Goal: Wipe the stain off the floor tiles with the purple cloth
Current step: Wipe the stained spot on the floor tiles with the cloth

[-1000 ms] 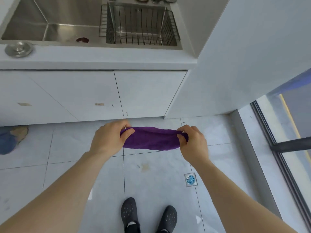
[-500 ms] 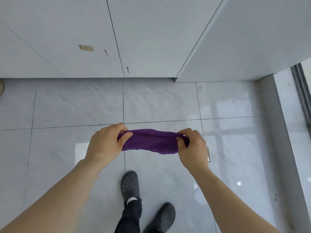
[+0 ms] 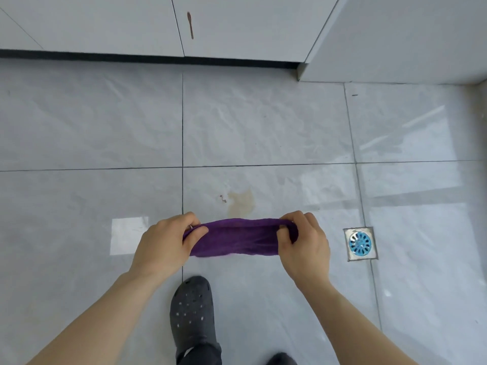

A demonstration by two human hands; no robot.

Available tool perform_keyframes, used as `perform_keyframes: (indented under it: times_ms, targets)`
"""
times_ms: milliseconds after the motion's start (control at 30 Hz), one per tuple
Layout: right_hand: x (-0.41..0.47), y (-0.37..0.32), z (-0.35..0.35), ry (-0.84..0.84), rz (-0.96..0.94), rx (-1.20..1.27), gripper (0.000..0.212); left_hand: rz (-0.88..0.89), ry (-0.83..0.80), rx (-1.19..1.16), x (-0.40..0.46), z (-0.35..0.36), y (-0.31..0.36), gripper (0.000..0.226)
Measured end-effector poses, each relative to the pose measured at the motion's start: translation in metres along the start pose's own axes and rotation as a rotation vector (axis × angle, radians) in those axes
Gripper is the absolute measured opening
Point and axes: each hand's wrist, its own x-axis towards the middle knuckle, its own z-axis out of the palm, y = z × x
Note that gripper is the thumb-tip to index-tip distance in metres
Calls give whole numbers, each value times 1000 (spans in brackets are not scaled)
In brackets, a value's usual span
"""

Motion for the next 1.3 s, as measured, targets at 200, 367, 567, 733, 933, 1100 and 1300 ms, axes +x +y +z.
perform_keyframes:
  times_ms: [200, 367, 567, 733, 933, 1100, 1300]
  targets:
    - [26, 56, 80, 73, -80, -54, 13, 52, 3, -7, 44, 78, -44, 25]
    - [61, 77, 120, 162, -148, -79, 15, 91, 33, 10, 83, 119, -62, 28]
    - [100, 82, 143, 281, -184, -16, 23, 255, -5, 97, 113, 142, -62, 29]
    - [124, 63, 152, 294, -245, 131, 33, 344, -104, 73, 122, 161, -50, 26]
    - [102, 60, 180, 220, -234, 132, 64, 368, 119, 43, 135, 161, -59, 32]
    - [64, 77, 226, -37, -322, -294, 87, 230, 356, 228, 167, 148, -110, 53]
    - [74, 76, 243, -70, -292, -485, 75, 166, 251, 403, 187, 168, -133, 68]
